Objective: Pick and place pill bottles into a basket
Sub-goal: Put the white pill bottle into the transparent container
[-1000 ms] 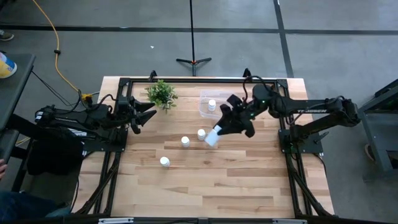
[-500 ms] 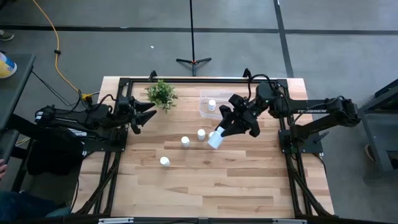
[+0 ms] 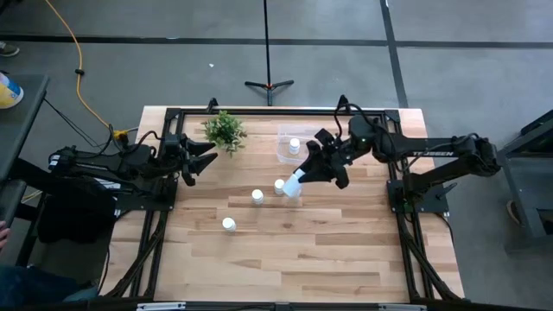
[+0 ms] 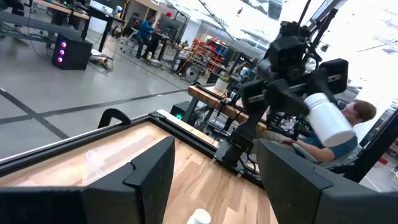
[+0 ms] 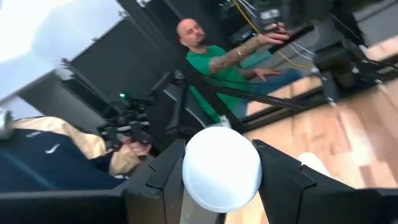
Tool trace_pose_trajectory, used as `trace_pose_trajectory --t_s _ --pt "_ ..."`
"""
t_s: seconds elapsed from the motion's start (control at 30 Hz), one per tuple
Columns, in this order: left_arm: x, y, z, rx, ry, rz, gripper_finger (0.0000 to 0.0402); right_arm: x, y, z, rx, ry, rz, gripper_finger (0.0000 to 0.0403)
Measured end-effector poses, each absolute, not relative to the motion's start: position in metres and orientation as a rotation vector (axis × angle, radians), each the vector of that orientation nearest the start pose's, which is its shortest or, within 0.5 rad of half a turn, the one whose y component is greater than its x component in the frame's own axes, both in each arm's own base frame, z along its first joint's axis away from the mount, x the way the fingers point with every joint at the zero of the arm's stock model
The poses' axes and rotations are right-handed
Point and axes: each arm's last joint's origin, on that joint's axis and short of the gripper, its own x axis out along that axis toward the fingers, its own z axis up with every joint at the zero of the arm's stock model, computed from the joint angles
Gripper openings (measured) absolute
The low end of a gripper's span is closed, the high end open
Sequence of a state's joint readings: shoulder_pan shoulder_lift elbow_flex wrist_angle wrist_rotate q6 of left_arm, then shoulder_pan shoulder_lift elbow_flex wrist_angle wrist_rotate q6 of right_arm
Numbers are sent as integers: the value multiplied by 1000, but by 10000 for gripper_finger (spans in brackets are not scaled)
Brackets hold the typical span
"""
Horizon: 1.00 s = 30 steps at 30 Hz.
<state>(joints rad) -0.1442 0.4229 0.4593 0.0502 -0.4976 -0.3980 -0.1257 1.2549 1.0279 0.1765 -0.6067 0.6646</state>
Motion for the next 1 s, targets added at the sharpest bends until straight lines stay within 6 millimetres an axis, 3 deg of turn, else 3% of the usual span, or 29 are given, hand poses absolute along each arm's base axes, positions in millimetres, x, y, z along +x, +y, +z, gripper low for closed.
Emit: trace_pose_trajectory --t_s 0.47,1.0 --pt "116 -3 289 -421 -152 332 260 275 -23 322 668 478 267 151" --pt "116 -3 289 -422 -152 333 260 252 -26 286 592 858 -4 152"
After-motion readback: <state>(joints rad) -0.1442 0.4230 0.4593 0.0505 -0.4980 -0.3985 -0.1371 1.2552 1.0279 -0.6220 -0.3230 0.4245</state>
